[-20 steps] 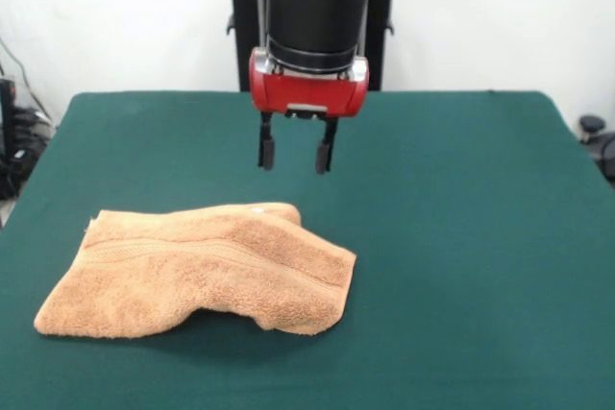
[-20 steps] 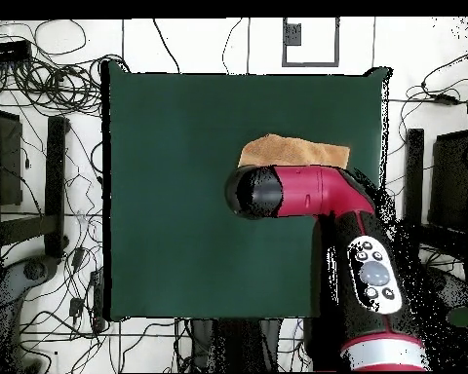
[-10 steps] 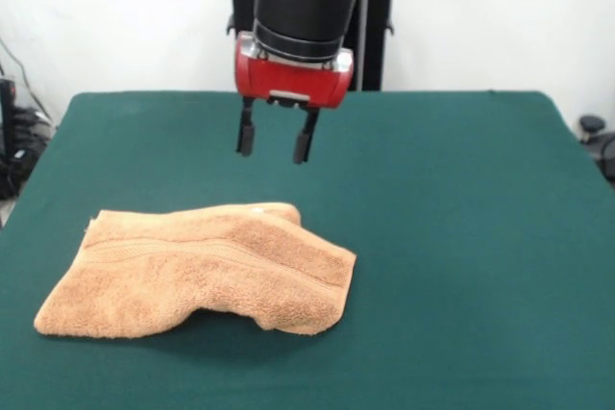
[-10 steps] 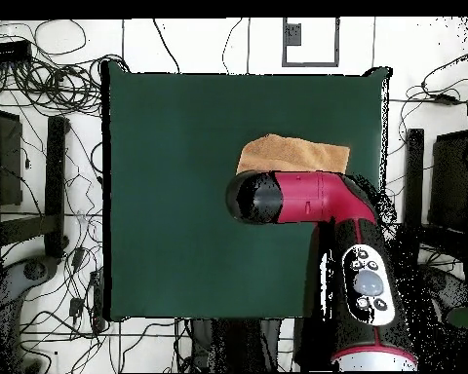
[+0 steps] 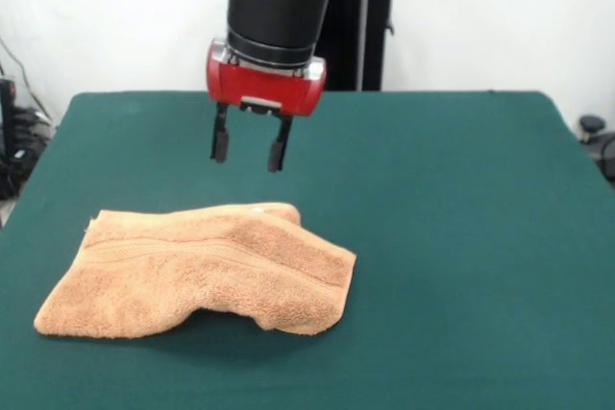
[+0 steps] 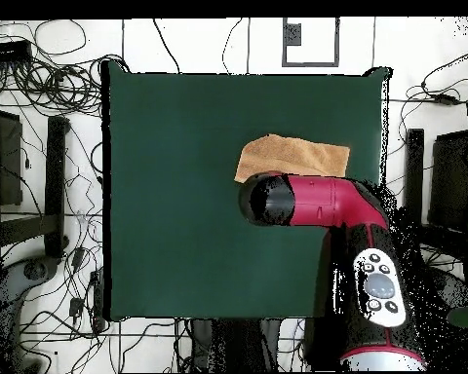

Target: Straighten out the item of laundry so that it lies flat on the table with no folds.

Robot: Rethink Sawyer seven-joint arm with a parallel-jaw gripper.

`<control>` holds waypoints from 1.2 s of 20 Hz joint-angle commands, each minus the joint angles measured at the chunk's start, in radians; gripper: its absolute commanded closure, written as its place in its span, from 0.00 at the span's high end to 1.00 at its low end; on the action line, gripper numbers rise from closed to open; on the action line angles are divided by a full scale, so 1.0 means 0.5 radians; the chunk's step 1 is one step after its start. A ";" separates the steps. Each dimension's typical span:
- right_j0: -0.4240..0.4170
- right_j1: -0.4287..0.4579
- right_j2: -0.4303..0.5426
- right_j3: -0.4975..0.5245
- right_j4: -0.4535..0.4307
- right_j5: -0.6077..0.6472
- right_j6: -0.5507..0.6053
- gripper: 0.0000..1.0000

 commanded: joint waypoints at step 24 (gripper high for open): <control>0.093 0.223 -0.053 0.065 0.216 0.017 0.269 1.00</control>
